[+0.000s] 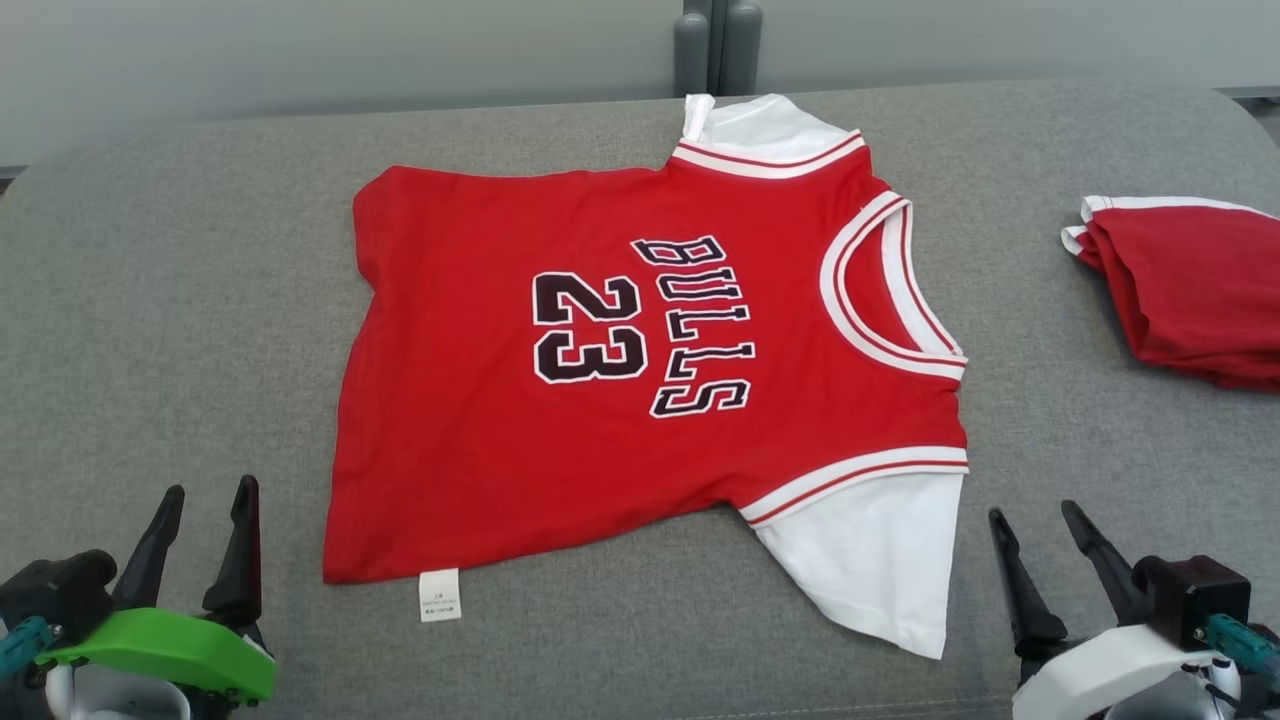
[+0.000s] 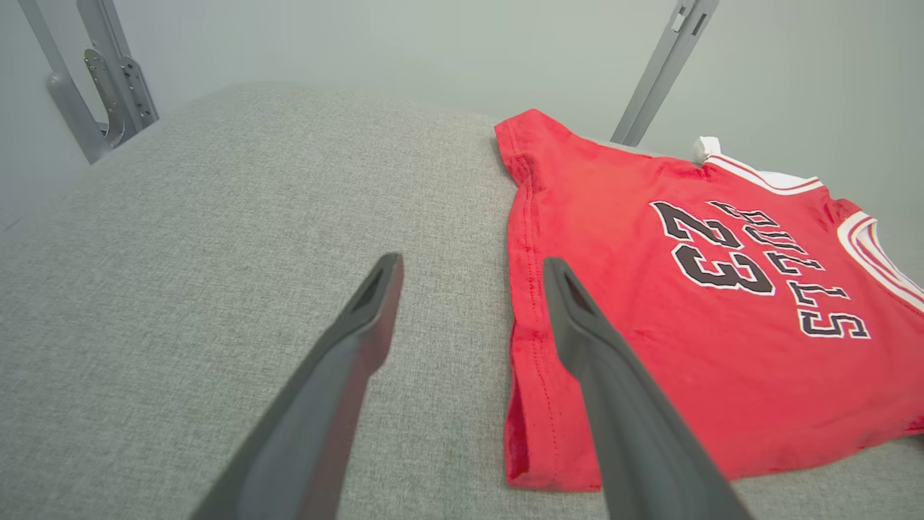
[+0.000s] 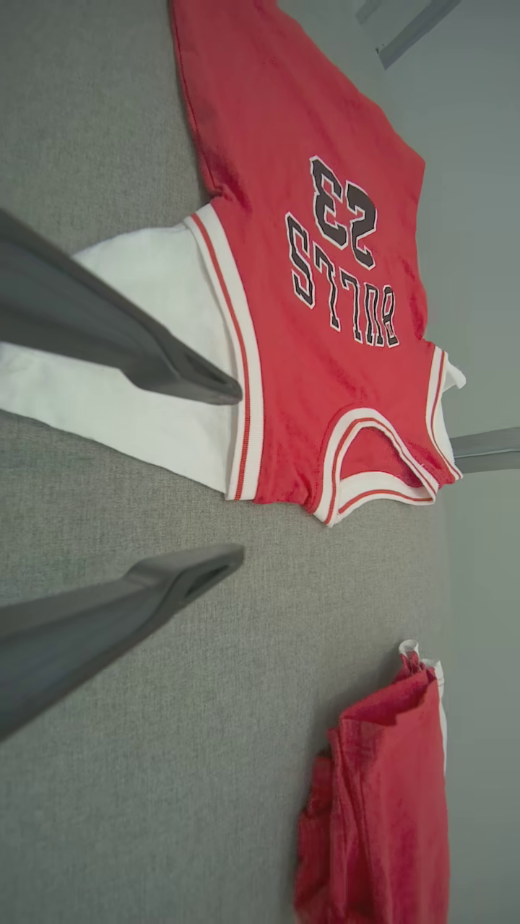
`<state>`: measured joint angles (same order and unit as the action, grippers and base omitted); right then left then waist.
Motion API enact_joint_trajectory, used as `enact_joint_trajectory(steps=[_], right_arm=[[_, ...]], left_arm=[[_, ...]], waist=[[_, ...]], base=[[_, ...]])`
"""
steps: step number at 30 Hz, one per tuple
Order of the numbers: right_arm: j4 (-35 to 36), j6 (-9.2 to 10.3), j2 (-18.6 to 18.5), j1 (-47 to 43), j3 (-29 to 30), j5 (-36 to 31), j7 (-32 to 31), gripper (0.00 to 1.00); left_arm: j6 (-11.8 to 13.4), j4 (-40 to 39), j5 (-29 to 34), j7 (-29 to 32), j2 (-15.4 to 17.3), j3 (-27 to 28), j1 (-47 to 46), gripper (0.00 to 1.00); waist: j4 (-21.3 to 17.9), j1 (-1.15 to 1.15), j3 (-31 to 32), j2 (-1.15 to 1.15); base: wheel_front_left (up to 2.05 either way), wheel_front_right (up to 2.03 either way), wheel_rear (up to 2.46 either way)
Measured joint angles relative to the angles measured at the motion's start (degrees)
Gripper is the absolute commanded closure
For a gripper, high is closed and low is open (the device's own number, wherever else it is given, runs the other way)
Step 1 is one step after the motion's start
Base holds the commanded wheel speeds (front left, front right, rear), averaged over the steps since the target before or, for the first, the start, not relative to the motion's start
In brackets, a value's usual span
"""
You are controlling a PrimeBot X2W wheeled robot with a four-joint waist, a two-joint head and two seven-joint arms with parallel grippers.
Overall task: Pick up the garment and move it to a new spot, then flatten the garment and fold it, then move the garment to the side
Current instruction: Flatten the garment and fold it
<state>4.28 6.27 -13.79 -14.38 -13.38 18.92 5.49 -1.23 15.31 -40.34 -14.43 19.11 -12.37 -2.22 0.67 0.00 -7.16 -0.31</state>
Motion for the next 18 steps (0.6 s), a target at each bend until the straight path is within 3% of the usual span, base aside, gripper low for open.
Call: enact_joint_trajectory(steps=[9,18], right_arm=[[2.3,0.40,0.3,4.7,0.7,-5.3,5.4,0.00],[-2.0,0.83,-0.8,4.6,5.6,-7.0,6.7,0.00]], left_arm=[[0.3,-3.2,5.2,0.0,-1.0,0.5,0.2,0.00],[0.3,-3.2,6.8,0.0,-2.3,-0.7,3.3,0.00]], waist=[[0.8,0.00,1.4,0.00],[1.9,0.00,3.4,0.00]], base=[[0.00,0.00,0.00],[0.00,0.00,0.00]])
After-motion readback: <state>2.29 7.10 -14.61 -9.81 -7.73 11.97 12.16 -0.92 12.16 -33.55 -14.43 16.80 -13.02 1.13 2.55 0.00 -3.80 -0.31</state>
